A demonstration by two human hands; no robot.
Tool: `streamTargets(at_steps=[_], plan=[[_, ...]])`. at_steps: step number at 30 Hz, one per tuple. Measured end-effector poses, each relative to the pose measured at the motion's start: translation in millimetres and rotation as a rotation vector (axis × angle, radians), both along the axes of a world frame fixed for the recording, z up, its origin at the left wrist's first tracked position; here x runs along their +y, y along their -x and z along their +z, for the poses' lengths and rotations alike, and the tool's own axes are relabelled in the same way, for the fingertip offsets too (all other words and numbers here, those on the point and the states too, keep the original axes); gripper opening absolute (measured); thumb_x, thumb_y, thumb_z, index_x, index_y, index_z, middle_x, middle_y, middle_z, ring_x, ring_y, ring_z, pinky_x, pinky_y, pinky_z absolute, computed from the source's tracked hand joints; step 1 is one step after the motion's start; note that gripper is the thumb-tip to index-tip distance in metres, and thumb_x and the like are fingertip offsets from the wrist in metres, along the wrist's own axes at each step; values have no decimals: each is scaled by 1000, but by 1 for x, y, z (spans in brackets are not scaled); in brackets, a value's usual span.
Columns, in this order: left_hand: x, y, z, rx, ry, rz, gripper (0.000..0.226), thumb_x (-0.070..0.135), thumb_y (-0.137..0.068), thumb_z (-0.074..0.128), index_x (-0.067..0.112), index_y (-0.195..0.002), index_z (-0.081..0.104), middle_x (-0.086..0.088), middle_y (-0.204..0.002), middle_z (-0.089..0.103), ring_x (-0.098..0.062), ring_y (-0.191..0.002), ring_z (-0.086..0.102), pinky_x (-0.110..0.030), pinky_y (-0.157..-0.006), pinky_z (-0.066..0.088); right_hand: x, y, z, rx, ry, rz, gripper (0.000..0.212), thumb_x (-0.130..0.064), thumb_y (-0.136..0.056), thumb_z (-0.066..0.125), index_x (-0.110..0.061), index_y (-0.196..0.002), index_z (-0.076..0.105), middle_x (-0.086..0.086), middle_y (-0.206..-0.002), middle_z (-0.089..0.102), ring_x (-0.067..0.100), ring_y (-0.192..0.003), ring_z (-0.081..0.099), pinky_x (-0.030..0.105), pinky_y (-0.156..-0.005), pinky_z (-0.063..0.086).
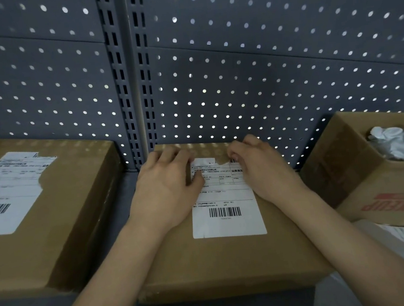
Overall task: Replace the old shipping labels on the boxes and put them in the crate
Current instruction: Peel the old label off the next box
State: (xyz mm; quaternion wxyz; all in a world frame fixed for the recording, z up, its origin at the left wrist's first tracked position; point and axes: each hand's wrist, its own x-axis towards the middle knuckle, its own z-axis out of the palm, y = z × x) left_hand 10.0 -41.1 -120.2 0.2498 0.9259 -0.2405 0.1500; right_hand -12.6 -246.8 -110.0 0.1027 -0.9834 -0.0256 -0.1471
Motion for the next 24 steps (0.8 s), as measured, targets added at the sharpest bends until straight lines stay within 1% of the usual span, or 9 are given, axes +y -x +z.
streamTargets(at_steps=[3, 5, 6, 8, 10, 12, 14, 18, 24], plan=[[0, 0, 1, 2, -1, 3, 35, 39, -88, 57, 21, -118, 61, 3, -120, 58, -25, -109, 46, -38, -93, 42, 5, 2, 7, 23, 19, 15, 35, 8, -84, 45, -26, -90, 51, -3, -86, 41, 25, -79, 50, 29, -71, 31], [0, 0, 1, 2, -3, 3, 35, 39, -88, 56, 21, -118, 61, 3, -121, 58, -25, -110, 46, -39, -93, 42, 7, 4, 10, 33, 31, 16, 38, 9, -83, 44, -28, -87, 45, -3, -85, 40, 23, -78, 48, 29, -71, 29], [0, 0, 1, 3, -1, 3, 35, 39, -88, 56, 21, -118, 61, 3, -121, 57, -25, -110, 46, -39, -93, 42, 6, 4, 9, 25, 32, 10, 36, 9, -84, 44, -27, -87, 45, -4, -85, 40, 23, -78, 48, 29, -71, 29], [0, 1, 1, 1, 2, 5, 34, 39, -88, 56, 21, -117, 61, 3, -120, 57, -25, -109, 46, -38, -92, 43, 3, 4, 4, -8, -6, -16, 29, 6, -88, 45, -23, -91, 52, -4, -87, 42, 25, -83, 50, 30, -71, 34], [0, 1, 1, -3, 3, 5, 33, 39, -88, 56, 21, -116, 61, 3, -118, 58, -25, -108, 46, -39, -91, 43, 1, 4, 0, -49, -69, -41, 23, 0, -93, 46, -19, -97, 58, -2, -91, 49, 27, -87, 53, 36, -73, 45], [0, 0, 1, 3, 4, 5, 34, 39, -88, 57, 21, -117, 61, 3, -119, 58, -25, -109, 46, -39, -92, 43, 0, 3, -1, -67, -68, -41, 21, -5, -96, 47, -20, -99, 61, -1, -92, 51, 27, -87, 54, 39, -73, 49], [0, 0, 1, 7, 3, 2, 35, 39, -88, 57, 21, -118, 61, 3, -120, 57, -26, -110, 46, -40, -92, 43, 0, 2, 0, -61, -40, -23, 21, -5, -96, 47, -21, -99, 60, -1, -90, 50, 27, -86, 53, 35, -71, 46], [1, 0, 1, 12, -4, 4, 37, 40, -88, 56, 22, -120, 61, 3, -121, 57, -25, -111, 45, -39, -93, 42, 1, 1, 0, -18, 15, -17, 22, -2, -94, 44, -22, -95, 54, -2, -86, 44, 28, -81, 50, 29, -67, 33], [0, -1, 0, 14, 20, 1, 36, 40, -87, 57, 22, -118, 61, 4, -118, 57, -24, -110, 45, -37, -93, 41, 1, -1, 0, -26, -36, -34, 27, 4, -90, 45, -23, -87, 50, -1, -84, 45, 29, -80, 51, 30, -65, 35]])
